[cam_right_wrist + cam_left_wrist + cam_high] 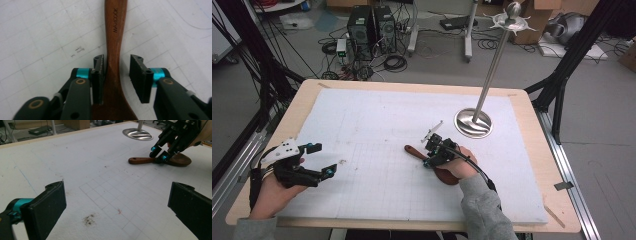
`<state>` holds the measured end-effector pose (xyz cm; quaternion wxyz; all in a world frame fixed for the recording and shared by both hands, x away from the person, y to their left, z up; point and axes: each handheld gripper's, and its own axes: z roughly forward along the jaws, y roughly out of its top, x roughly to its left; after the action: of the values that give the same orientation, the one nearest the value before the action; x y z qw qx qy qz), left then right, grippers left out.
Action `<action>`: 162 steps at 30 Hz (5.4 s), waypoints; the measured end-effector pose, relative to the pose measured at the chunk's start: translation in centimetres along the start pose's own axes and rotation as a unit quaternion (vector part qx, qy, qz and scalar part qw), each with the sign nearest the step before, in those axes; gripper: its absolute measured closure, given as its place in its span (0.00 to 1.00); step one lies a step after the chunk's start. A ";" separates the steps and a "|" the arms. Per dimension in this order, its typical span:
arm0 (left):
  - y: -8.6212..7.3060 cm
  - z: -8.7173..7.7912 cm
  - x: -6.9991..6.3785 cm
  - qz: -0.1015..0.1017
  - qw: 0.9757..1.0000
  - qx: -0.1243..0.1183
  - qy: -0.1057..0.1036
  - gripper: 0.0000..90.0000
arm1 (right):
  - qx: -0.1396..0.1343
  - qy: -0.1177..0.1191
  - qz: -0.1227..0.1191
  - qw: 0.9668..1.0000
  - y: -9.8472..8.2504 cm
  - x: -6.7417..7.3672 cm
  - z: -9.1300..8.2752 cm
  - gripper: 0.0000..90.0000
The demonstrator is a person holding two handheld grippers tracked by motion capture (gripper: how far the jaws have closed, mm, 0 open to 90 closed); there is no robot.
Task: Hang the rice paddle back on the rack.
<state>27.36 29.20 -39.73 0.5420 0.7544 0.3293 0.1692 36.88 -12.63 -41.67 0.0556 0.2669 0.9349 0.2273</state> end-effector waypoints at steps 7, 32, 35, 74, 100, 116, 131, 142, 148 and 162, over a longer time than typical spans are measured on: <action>0.0 -0.1 0.0 -0.002 1.000 -0.003 0.001 0.02 | -0.002 0.004 0.006 1.000 -0.1 -0.2 0.0 0.79; 0.1 0.0 0.1 -0.001 1.000 -0.004 -0.001 0.02 | -0.025 -0.006 0.003 1.000 0.0 -0.3 -1.1 0.86; 0.2 0.1 0.1 -0.002 1.000 -0.003 -0.001 0.02 | -0.039 -0.008 0.000 0.999 -0.1 -0.5 -1.5 0.86; 1.3 1.2 0.0 0.009 1.000 -0.012 -0.016 0.02 | -0.240 -0.013 0.070 0.968 -4.6 -3.4 -9.1 0.86; 1.2 1.8 -0.2 0.008 1.000 -0.003 -0.019 0.02 | -0.308 -0.018 0.090 0.947 -7.1 -4.4 -12.7 0.86; 1.1 1.8 -0.2 0.006 1.000 -0.002 -0.019 0.02 | -0.312 -0.035 0.089 0.945 -8.6 -5.8 -14.2 0.86; 1.0 1.8 -0.1 0.006 1.000 -0.001 -0.018 0.02 | -0.329 -0.051 0.086 0.939 -9.1 -6.9 -17.2 0.86; 1.0 1.8 -0.1 0.006 1.000 0.000 -0.018 0.02 | -0.339 -0.058 0.092 0.934 -9.5 -8.0 -18.2 0.86; 0.9 1.8 -0.2 0.005 1.000 0.000 -0.018 0.02 | -0.342 -0.063 0.094 0.933 -9.7 -8.6 -18.9 0.86; 0.8 1.9 -0.1 0.005 1.000 0.003 -0.018 0.02 | -0.347 -0.059 0.091 0.932 -9.9 -10.0 -20.1 0.86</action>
<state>28.70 27.68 -39.65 0.5448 0.7605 0.3165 0.1570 36.23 -33.29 -28.46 0.1789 0.3283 0.7645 0.5252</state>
